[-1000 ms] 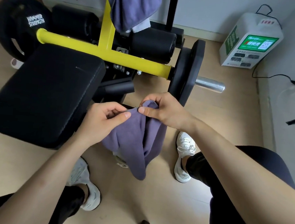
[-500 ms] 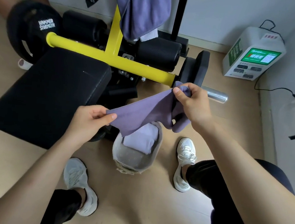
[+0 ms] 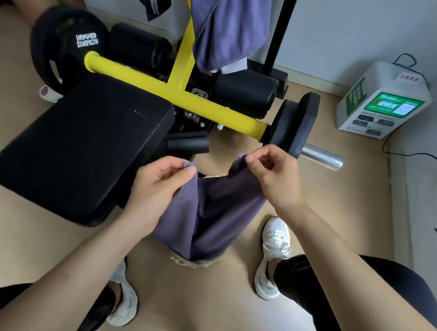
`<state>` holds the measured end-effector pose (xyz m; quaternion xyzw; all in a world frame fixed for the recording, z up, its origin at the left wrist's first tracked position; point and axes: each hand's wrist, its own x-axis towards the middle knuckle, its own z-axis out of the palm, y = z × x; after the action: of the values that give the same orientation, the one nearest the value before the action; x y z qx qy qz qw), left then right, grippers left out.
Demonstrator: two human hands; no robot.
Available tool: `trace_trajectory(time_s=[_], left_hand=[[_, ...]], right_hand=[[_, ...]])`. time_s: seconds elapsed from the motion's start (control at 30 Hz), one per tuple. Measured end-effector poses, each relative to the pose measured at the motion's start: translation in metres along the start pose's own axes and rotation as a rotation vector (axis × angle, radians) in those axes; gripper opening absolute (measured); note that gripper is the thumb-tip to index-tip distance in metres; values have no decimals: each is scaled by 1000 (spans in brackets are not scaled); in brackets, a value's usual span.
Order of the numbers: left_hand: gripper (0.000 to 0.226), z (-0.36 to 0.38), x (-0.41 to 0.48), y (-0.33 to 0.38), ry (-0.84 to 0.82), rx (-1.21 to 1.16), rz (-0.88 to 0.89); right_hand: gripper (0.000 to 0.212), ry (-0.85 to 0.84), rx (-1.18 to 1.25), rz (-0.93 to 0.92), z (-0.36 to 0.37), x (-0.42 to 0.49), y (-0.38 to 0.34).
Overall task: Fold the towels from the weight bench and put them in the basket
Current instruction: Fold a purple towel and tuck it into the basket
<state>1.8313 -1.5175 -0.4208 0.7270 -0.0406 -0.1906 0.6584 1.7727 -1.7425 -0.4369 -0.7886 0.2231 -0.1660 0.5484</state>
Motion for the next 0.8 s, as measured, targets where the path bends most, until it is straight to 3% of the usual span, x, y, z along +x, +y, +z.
trace_trajectory(time_s=[0.13,0.3,0.57,0.8], left_hand=[[7,13,-10,-4,14,-103,-155],[8,23,-20,-1,68,-210,-227],[16,25,-24,-2,51,-269,-206],[15,27,-27,-4,95,-314,-197]], right_hand=[[11,75,167,57,22,-16,-7],[11,-41,240,56,35,-38,-18],[6,-200,112,-86,43,-56,-18],[10,-204,-34,-214,44,-57,-16]])
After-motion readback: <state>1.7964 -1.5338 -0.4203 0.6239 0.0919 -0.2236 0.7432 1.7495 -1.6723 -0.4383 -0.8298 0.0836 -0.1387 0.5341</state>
